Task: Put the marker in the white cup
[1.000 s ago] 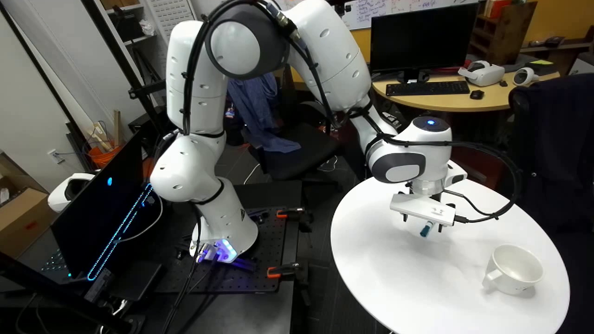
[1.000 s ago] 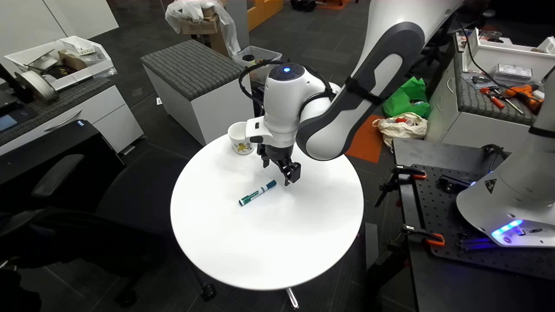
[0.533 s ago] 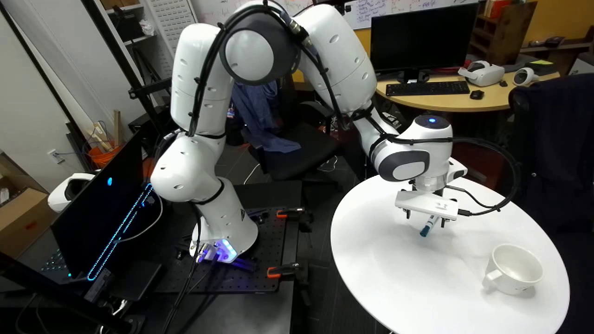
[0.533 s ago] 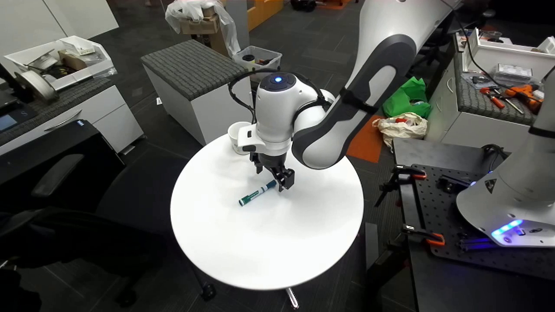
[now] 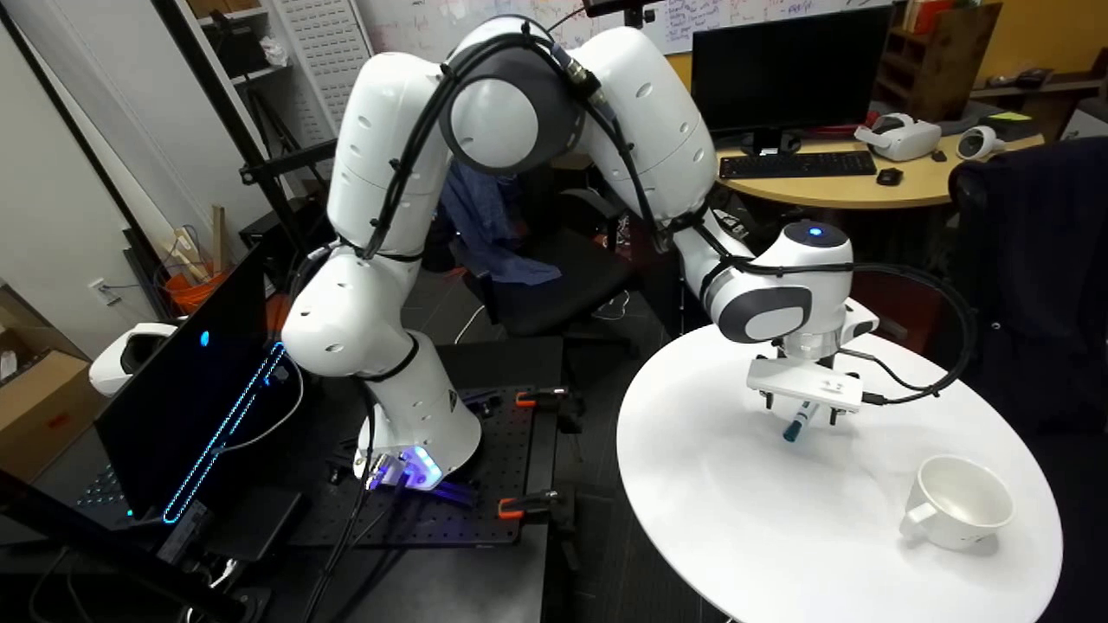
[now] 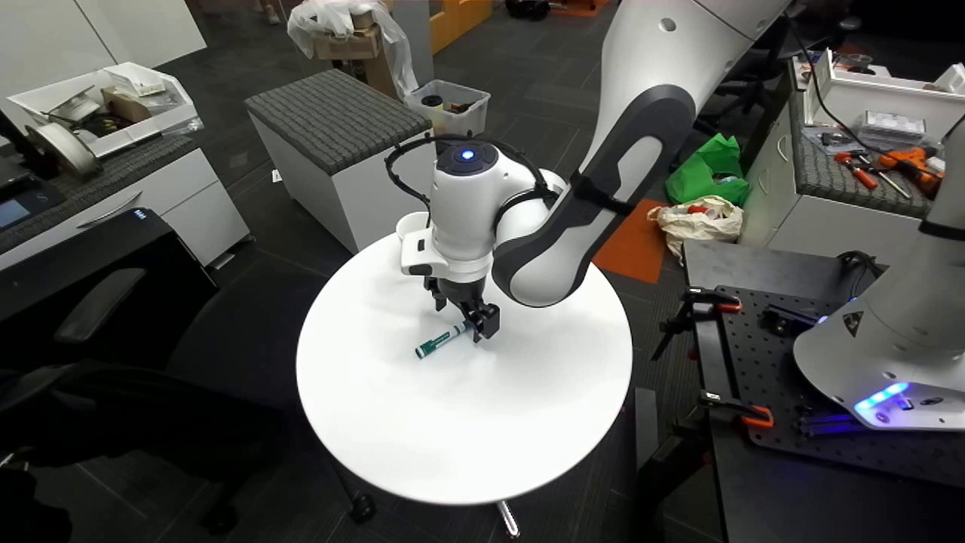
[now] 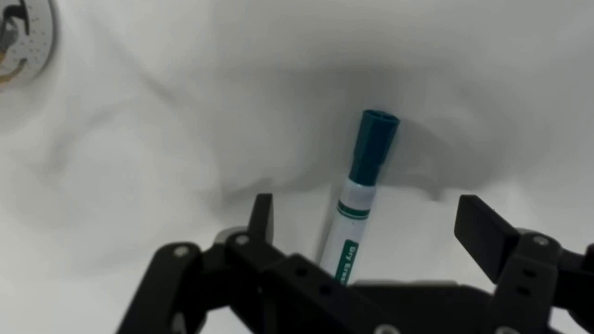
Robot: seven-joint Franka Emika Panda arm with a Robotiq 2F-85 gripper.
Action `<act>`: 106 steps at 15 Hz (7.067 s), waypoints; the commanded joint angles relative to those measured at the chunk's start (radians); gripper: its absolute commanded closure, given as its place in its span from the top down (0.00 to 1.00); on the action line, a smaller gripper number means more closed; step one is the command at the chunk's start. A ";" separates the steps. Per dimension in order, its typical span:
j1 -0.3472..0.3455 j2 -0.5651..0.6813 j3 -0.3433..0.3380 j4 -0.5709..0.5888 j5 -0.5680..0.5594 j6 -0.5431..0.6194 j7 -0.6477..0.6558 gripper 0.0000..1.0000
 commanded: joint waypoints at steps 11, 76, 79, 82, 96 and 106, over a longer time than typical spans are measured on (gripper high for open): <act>0.015 0.075 -0.002 0.099 -0.067 -0.042 0.089 0.73; 0.002 -0.394 -0.157 -0.018 -0.706 -0.533 0.554 0.05; -0.004 -0.366 -0.140 0.017 -0.708 -0.569 0.498 0.05; 0.000 -0.327 -0.129 0.056 -0.735 -0.535 0.520 0.05; 0.002 -0.098 -0.113 0.279 -0.926 -0.576 0.442 0.05; 0.015 0.017 -0.085 0.361 -0.937 -0.645 0.284 0.05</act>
